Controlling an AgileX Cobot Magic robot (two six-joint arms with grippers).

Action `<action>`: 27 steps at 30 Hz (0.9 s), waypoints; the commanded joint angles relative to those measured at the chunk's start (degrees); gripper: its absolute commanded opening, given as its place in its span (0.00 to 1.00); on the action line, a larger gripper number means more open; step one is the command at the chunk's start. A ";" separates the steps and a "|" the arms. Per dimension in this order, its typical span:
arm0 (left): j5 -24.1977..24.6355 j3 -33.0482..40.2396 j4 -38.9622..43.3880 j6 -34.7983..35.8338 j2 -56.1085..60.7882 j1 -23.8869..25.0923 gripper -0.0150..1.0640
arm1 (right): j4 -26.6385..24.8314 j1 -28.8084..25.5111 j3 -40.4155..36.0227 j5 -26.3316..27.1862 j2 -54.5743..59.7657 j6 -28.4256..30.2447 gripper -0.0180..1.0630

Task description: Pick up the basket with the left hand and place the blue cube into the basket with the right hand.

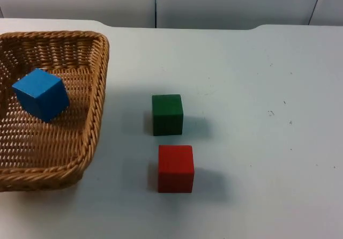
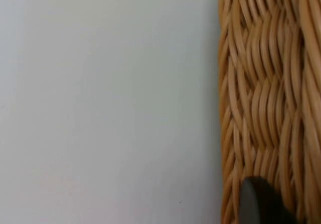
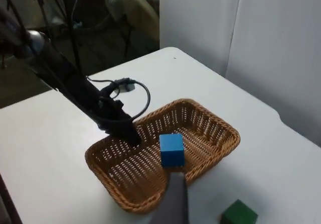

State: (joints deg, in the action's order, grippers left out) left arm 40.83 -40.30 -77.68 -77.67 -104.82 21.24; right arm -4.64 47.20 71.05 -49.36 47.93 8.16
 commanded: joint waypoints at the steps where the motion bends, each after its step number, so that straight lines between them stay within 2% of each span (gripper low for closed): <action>1: -1.85 -0.45 -3.83 -1.94 -1.13 -2.54 0.01 | 1.99 0.01 -6.91 2.08 -4.25 -4.23 0.69; 6: -4.85 -0.45 -7.96 -4.49 -3.79 -4.23 0.01 | 1.47 0.01 -12.43 1.98 -9.01 -5.18 0.69; 10: -4.65 -0.45 -12.54 -8.84 -6.19 -4.23 0.01 | 1.47 0.01 -14.39 1.60 -11.94 -7.27 0.69; 20: -4.78 -0.45 -14.69 -13.59 -9.82 -4.23 0.01 | 1.82 0.01 -14.39 1.30 -13.29 -7.78 0.69; 27: -4.78 -0.45 -14.69 -13.57 -9.82 -4.23 0.02 | 2.25 0.01 -14.39 1.30 -13.29 -7.14 0.69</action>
State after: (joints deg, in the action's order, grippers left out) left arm 36.61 -40.81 -92.31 -90.41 -113.93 17.35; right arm -3.01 47.20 56.93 -48.64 34.86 0.68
